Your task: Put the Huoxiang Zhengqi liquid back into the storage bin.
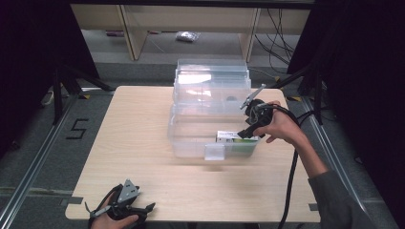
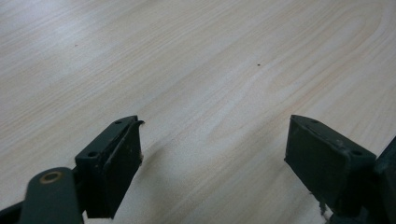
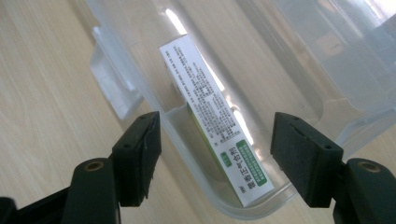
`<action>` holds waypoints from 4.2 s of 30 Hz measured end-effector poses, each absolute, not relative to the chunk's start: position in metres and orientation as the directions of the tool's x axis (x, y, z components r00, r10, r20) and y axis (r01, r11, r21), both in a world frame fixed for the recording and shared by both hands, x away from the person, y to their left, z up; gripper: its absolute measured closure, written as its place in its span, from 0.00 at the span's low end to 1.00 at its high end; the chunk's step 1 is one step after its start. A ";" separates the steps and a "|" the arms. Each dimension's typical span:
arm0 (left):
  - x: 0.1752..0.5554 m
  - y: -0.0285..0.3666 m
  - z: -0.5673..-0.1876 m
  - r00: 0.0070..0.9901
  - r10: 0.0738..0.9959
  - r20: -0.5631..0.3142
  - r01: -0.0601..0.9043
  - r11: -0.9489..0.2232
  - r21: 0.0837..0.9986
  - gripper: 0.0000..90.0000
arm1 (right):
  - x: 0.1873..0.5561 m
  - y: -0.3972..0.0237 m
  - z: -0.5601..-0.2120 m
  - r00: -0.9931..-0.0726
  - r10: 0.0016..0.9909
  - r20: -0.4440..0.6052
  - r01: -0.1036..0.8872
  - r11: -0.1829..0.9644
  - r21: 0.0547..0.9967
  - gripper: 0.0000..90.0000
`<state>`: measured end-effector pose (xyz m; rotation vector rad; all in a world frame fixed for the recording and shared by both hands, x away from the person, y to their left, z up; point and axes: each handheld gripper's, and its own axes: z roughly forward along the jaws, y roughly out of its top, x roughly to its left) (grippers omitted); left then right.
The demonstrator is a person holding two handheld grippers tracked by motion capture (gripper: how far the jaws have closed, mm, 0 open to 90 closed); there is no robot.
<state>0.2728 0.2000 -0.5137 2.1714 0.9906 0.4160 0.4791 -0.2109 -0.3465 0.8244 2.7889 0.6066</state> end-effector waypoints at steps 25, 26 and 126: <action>0.274 0.202 -0.512 0.680 0.733 0.027 0.521 -0.508 0.686 0.20 | 0.436 -0.233 -0.363 -0.747 0.665 -0.025 0.516 0.603 0.609 0.28; 0.274 0.202 -0.512 0.679 0.734 0.026 0.522 -0.507 0.686 0.20 | 0.434 -0.233 -0.365 -0.739 0.673 -0.017 0.529 0.596 0.604 0.27; 0.272 0.201 -0.512 0.652 0.758 0.013 0.522 -0.462 0.718 0.20 | 0.306 -0.265 -0.466 -0.645 0.742 0.183 0.561 0.297 0.772 0.19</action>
